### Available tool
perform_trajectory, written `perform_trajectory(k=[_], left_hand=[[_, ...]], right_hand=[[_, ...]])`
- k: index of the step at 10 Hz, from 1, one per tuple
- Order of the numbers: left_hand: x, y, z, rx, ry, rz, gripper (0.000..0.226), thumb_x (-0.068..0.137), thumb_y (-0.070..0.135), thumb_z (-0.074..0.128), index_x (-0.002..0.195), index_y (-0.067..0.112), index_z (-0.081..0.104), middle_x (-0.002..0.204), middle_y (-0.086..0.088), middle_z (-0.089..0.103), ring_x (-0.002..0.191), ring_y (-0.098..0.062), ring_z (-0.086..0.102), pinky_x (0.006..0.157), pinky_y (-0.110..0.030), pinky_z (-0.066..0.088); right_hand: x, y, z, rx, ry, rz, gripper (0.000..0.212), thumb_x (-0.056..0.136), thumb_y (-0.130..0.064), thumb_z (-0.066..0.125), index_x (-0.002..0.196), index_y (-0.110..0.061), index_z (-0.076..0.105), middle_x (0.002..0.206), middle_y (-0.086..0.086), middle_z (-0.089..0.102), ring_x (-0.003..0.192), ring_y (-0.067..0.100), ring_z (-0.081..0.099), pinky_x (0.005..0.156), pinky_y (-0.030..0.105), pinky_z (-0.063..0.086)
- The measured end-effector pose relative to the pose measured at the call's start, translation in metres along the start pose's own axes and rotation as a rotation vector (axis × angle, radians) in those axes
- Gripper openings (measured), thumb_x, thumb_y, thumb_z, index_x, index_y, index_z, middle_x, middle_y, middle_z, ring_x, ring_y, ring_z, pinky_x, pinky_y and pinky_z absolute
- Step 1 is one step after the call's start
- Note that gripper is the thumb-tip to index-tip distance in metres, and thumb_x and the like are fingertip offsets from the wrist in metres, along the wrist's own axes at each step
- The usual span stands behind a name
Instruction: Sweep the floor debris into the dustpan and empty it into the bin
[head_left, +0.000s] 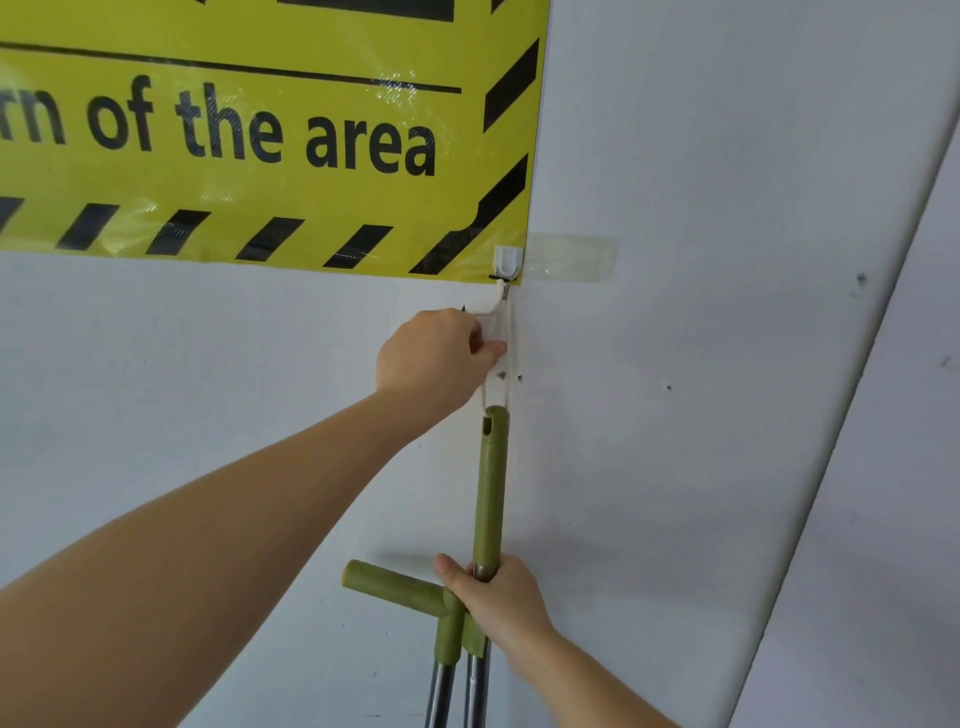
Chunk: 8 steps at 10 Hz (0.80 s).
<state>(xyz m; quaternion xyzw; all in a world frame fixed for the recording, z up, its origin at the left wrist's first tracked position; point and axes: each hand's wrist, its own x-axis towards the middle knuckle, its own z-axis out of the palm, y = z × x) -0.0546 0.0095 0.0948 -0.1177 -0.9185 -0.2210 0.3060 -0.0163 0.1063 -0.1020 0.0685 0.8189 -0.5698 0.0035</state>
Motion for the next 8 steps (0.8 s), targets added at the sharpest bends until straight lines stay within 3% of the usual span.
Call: perform_trajectory(k=[1, 3, 5, 7, 8], left_hand=[[-0.001, -0.002, -0.001, -0.032, -0.037, -0.006, 0.036, 0.094, 0.044, 0.053, 0.072, 0.015, 0.060, 0.070, -0.003, 0.062, 0.066, -0.020, 0.057, 0.051, -0.025, 0.037], [-0.006, -0.007, -0.003, -0.089, -0.107, -0.033, 0.043, 0.094, 0.046, 0.053, 0.074, 0.009, 0.063, 0.076, -0.008, 0.067, 0.070, -0.024, 0.062, 0.062, -0.034, 0.050], [-0.013, -0.011, -0.010, -0.187, -0.130, -0.110, 0.050, 0.094, 0.050, 0.049, 0.082, 0.005, 0.068, 0.078, -0.010, 0.071, 0.073, -0.026, 0.068, 0.072, -0.040, 0.057], [-0.015, -0.016, -0.012, -0.546, -0.157, -0.293, 0.037, 0.096, 0.042, 0.051, 0.085, 0.011, 0.067, 0.079, -0.004, 0.068, 0.065, -0.018, 0.057, 0.054, -0.027, 0.044], [-0.018, -0.014, -0.012, -0.694, -0.150, -0.397, 0.035, 0.096, 0.041, 0.052, 0.093, 0.009, 0.067, 0.085, -0.005, 0.065, 0.073, -0.019, 0.056, 0.060, -0.029, 0.045]], right_hand=[[0.001, -0.003, -0.006, -0.046, -0.043, -0.018, 0.042, 0.070, -0.057, 0.072, 0.072, -0.019, 0.053, 0.069, -0.006, 0.057, 0.065, 0.009, 0.059, 0.061, 0.018, 0.046], [-0.002, -0.016, -0.018, -0.103, -0.095, -0.077, 0.047, 0.061, -0.057, 0.073, 0.089, -0.019, 0.068, 0.097, 0.002, 0.073, 0.088, 0.016, 0.068, 0.078, 0.032, 0.056], [-0.009, -0.032, -0.036, -0.109, -0.123, -0.075, 0.046, 0.070, -0.050, 0.076, 0.103, -0.021, 0.064, 0.104, 0.003, 0.068, 0.097, 0.017, 0.066, 0.076, 0.027, 0.056], [-0.010, -0.073, -0.059, -0.072, -0.011, -0.154, 0.047, 0.079, -0.061, 0.061, 0.100, -0.020, 0.060, 0.097, 0.002, 0.070, 0.091, 0.018, 0.068, 0.080, 0.032, 0.058], [-0.008, -0.091, -0.069, -0.001, 0.137, -0.164, 0.045, 0.086, -0.059, 0.053, 0.096, -0.016, 0.062, 0.096, 0.008, 0.071, 0.092, 0.024, 0.068, 0.081, 0.036, 0.057]])
